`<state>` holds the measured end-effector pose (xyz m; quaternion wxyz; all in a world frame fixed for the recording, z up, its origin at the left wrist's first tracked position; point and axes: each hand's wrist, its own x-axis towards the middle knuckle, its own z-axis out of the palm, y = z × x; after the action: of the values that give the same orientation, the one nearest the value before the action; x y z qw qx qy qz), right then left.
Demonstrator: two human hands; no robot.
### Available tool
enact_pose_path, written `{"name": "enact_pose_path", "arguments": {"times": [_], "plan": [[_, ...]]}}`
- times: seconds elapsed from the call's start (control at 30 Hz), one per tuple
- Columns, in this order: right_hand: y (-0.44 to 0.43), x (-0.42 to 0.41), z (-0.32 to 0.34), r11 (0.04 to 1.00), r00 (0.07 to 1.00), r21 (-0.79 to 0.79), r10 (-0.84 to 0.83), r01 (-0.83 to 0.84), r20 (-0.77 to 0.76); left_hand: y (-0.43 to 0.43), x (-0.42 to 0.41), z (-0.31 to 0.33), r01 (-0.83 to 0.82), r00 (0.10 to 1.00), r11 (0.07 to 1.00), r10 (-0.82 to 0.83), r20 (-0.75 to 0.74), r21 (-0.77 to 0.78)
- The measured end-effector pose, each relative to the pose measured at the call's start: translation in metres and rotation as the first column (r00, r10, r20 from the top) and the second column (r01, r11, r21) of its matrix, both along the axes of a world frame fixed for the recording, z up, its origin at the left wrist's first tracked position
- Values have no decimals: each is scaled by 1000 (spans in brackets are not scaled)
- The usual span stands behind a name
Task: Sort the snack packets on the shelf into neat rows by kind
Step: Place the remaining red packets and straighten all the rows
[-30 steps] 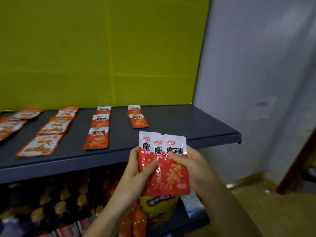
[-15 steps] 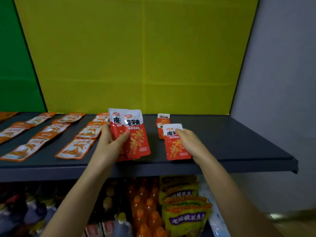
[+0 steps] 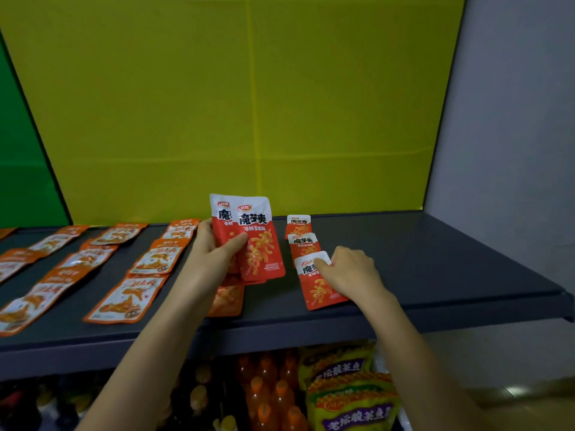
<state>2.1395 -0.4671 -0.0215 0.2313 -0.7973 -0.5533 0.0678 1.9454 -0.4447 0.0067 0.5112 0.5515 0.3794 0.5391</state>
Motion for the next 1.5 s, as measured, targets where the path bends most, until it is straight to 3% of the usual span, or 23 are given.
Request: {"name": "enact_pose_path", "arguments": {"times": [0.17, 0.27, 0.33, 0.43, 0.57, 0.7, 0.77, 0.93, 1.1, 1.5], "plan": [[-4, 7, 6, 998, 991, -61, 13, -5, 133, 2, 11, 4, 28, 1000, 1000, -28, -7, 1], [-7, 16, 15, 999, 984, 40, 1, -9, 180, 5, 21, 6, 54, 998, 999, -54, -16, 4], [-4, 20, 24, 985, 992, 121, 125, -122, -25, 6, 33, 9, 77, 996, 997, -77, -33, 1], [2, 24, 37, 927, 874, 241, 357, -288, -330, 7, 60, 12, 116, 992, 993, -116, -53, -5], [13, 44, 37, 891, 837, 382, 395, -248, -379, 12, 95, 15, 135, 989, 988, -139, -52, -74], [30, 84, 37, 905, 726, 400, 373, -147, -578, 22, 113, 23, 109, 991, 990, -115, -61, -93], [40, 106, 40, 924, 726, 370, 319, -95, -609, 27, 114, 29, 104, 993, 989, -109, -38, -108], [76, 140, 24, 969, 804, 247, 169, -29, -569, 44, 112, 31, -2, 998, 992, -6, -62, -129], [110, 157, 7, 993, 936, 108, -1, 42, -351, 48, 113, 24, -42, 994, 989, 26, -110, -140], [134, 157, -2, 995, 993, 28, -92, 95, -78, 50, 124, 16, -63, 988, 985, 39, -150, -159]]}}
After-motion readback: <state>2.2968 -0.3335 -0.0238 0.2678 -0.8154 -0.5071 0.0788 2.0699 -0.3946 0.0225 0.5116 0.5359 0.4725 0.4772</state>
